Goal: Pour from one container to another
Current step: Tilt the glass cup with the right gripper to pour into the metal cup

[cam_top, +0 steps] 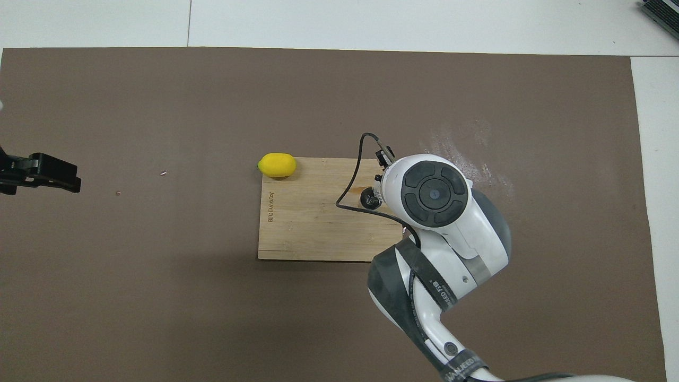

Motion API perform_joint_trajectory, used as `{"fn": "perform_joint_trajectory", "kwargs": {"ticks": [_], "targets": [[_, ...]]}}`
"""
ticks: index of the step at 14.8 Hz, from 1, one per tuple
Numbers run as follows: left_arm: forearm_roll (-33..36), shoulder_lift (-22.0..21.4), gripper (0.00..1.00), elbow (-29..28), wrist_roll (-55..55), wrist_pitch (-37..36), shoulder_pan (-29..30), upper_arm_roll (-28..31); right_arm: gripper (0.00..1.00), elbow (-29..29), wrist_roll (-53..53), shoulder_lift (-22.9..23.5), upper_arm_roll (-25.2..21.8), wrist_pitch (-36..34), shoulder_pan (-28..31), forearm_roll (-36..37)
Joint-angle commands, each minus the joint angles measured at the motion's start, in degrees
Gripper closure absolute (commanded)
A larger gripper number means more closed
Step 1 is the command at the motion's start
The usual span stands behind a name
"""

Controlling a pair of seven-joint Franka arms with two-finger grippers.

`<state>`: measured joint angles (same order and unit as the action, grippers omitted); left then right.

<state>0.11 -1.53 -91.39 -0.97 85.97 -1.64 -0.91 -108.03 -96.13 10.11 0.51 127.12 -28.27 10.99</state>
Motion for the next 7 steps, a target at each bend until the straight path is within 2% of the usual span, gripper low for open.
{"fn": "perform_joint_trajectory", "kwargs": {"ticks": [1,7], "targets": [[-0.99,-3.13,0.00,-4.06,0.88,3.32,1.03,-0.23,1.00,-0.43,-1.69,-0.70,0.19,1.20,-0.11,2.11],[-0.90,-3.21,0.00,-4.23,0.71,3.67,0.85,-0.50,1.00,-0.43,-1.78,-0.62,0.46,1.29,0.06,2.21]]}}
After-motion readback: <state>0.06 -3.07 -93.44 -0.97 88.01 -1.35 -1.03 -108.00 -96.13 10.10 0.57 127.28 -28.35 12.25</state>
